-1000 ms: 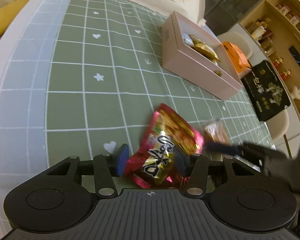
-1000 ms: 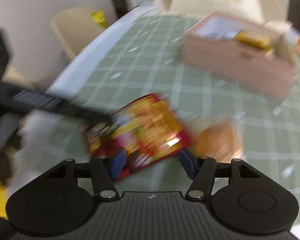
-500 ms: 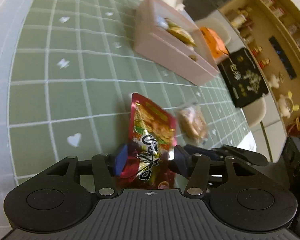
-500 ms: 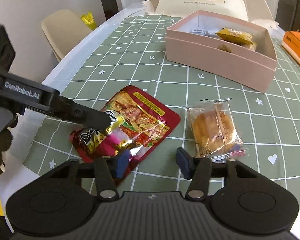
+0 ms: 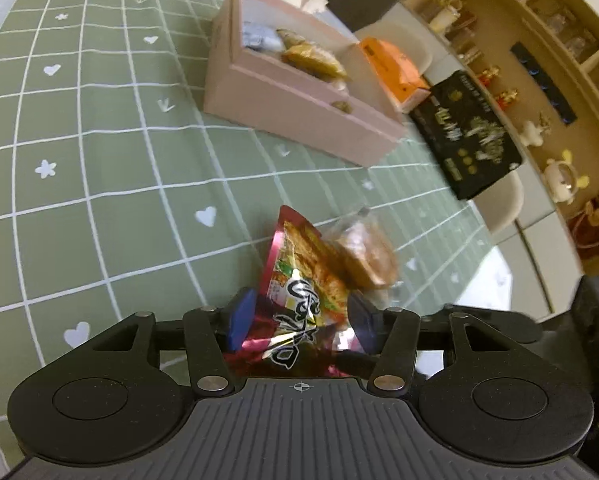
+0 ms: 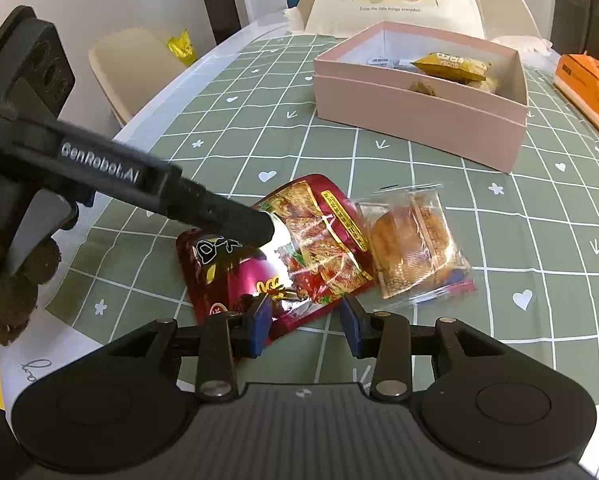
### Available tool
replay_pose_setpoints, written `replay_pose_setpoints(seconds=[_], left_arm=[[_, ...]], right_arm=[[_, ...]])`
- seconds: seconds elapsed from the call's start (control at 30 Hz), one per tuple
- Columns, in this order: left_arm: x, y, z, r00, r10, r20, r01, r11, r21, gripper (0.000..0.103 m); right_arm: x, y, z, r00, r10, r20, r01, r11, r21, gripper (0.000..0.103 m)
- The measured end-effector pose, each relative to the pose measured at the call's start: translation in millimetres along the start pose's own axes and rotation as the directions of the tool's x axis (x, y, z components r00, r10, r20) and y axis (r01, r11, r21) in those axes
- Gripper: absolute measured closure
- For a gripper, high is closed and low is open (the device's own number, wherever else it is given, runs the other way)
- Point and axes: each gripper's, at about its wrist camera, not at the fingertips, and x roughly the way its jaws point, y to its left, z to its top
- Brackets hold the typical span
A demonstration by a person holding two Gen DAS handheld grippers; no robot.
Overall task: Organize snacks
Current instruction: 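Grasp the wrapped round pastry with the right tool while the left tool lifts the red bag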
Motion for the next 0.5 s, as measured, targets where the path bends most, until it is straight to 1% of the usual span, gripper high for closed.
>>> replay_pose_setpoints(seconds=[0.07,0.13,0.2,0.23,0.27,0.3,0.37,0.4,0.47,0.5], left_arm=[[-12.1,-4.4,-0.7,0.999,-0.034,0.009,0.034,0.999,0.005,0.050],[-20.2,-4.8,-2.1,0.996,-0.084,0.006,0.085,0.996,-0.013,0.056],[-20.7,-5.3,-5.2,0.988,-0.153,-0.022,0.153,0.988,-0.033,0.057],[-18.1,-6.9,-7.3,0.985,-0.168,-0.046,0.167,0.986,-0.029,0.057],[-15.5,-9.5,-9.1,0.985,-0.156,-0.068,0.156,0.988,-0.012,0.056],[-12.9,-12.2,-10.7,0.991,-0.106,-0.080,0.108,0.994,0.021,0.057],[-14.4,-13.7,-12.0,0.999,0.009,-0.044,-0.006,0.998,0.058,0.057],[-15.4,-12.7,-11.6,0.999,0.045,-0.021,-0.044,0.997,0.065,0.057],[-13.6,-9.3,-7.8,0.995,0.098,0.003,-0.098,0.993,0.067,0.057],[-10.6,-7.4,-5.5,0.995,0.103,-0.005,-0.102,0.993,0.064,0.057]], right_arm=[[-2.8,-1.0,-1.1,1.000,-0.018,-0.006,0.018,1.000,0.011,0.064],[-7.4,-2.0,-2.6,0.999,-0.045,-0.002,0.045,0.999,0.018,0.064],[-8.6,-4.0,-5.8,0.997,-0.078,-0.016,0.078,0.997,0.019,0.064],[-8.9,-5.1,-7.3,0.996,-0.084,-0.017,0.085,0.996,0.023,0.064],[-9.8,-5.8,-8.7,0.996,-0.085,-0.012,0.086,0.996,0.022,0.064],[-10.3,-6.1,-9.5,0.996,-0.087,-0.011,0.088,0.996,0.018,0.064],[-10.5,-5.0,-10.1,0.995,-0.102,-0.012,0.102,0.995,0.002,0.064],[-10.9,-4.8,-10.6,0.994,-0.109,-0.012,0.109,0.994,-0.003,0.064],[-11.8,-6.2,-11.2,0.994,-0.111,-0.012,0.111,0.994,0.001,0.064],[-11.6,-7.2,-11.3,0.994,-0.110,-0.012,0.110,0.994,0.005,0.064]])
